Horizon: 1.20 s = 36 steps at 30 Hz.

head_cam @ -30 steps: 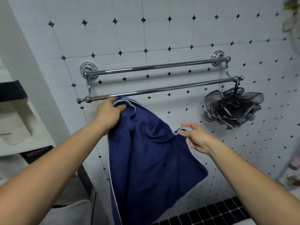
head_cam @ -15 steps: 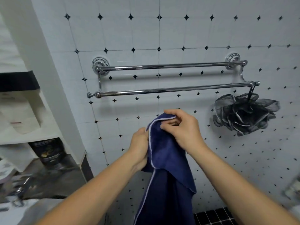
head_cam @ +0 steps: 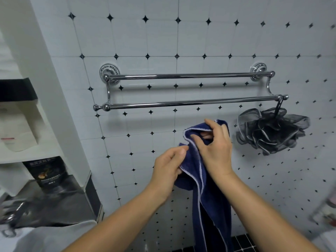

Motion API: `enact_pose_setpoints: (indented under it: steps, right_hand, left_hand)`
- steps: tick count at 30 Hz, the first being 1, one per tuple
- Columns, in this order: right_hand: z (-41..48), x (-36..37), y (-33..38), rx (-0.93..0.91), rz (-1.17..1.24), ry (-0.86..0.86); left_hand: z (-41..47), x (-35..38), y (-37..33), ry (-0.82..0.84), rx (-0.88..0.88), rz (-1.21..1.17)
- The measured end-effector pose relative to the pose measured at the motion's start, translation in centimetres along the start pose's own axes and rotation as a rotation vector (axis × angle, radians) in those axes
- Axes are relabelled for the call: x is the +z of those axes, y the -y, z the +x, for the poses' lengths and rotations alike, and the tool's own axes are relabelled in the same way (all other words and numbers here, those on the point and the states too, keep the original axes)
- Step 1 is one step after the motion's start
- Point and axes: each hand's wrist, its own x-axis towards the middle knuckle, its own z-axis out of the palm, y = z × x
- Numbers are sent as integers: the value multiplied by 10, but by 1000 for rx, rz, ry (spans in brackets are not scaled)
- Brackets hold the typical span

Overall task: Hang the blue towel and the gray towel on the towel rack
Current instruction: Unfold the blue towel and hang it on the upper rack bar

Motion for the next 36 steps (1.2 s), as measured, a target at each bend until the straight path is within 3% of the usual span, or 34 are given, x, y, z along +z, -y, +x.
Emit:
enact_pose_setpoints:
  steps: [4, 10, 14, 17, 19, 21, 24, 26, 29, 32, 36]
  right_hand:
    - [-6, 10, -1, -16, -7, -22]
    - [-2, 7, -15, 64, 13, -42]
    - [4, -10, -38, 95, -229, 41]
    - [3, -22, -51, -36, -486, 230]
    - [-2, -26, -56, -252, -420, 386]
    - [-9, -29, -55, -338, -256, 663]
    - [-29, -21, -57, -208, -141, 1087]
    - [-49, -13, -64, -52, -172, 1261]
    - [-73, -8, -85, -18, -339, 1419]
    - [-65, -19, -104, -103, -517, 1393]
    - [-17, -57, -115, -100, -562, 1130]
  left_hand:
    - [1, 11, 4, 0, 47, 163]
    - [21, 5, 0, -179, 140, 295]
    - [47, -28, -27, -180, 139, 381]
    - [63, -47, -44, -186, 168, 495]
    - [69, -52, -49, -199, 190, 511]
    - [72, -53, -51, -183, 171, 453]
    - [72, -52, -56, -139, 142, 335]
    - [73, -52, -62, -136, 157, 290]
    - [75, -60, -71, -163, 201, 310]
    - [73, -71, -73, -158, 241, 401]
    - [72, -97, -68, -264, 256, 500]
